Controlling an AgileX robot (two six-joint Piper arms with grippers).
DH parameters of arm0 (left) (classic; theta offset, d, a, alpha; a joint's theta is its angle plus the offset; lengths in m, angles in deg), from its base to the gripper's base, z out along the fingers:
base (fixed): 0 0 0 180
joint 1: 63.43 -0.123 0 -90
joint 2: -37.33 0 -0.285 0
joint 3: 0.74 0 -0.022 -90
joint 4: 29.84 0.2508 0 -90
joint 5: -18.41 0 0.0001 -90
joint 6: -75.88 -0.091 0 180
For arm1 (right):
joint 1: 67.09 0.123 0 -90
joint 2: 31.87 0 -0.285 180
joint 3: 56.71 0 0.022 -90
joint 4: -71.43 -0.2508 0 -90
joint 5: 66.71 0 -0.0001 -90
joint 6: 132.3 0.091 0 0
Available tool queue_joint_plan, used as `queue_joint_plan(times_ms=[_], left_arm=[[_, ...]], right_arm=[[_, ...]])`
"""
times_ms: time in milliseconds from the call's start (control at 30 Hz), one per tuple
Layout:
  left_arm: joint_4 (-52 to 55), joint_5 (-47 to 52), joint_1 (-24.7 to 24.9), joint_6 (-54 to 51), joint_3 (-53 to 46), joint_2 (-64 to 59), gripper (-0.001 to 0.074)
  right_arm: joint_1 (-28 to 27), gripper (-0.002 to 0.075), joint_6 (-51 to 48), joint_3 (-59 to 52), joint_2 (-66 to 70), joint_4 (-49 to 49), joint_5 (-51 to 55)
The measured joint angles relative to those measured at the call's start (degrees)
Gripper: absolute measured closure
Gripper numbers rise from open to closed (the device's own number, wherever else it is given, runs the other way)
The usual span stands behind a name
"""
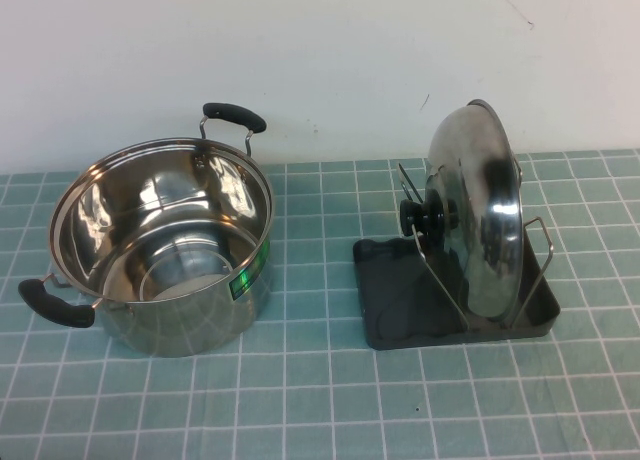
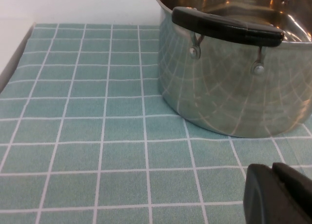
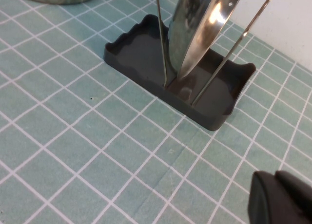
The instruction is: Put pot lid on rack
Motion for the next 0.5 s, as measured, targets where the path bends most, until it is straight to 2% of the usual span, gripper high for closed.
queue_joint_plan(times_ms=[400,500], left_arm=[[0.0,0.0,-0.2,0.0,0.0,0.0,0.0737],[0.0,0.0,-0.2,0.0,0.0,0.0,0.0737]], right_arm=[[0.0,0.0727,0.0,0.0,0.0,0.5,-0.2],[0.0,0.0727,0.0,-0.8,0.0,2.1,-3.4]])
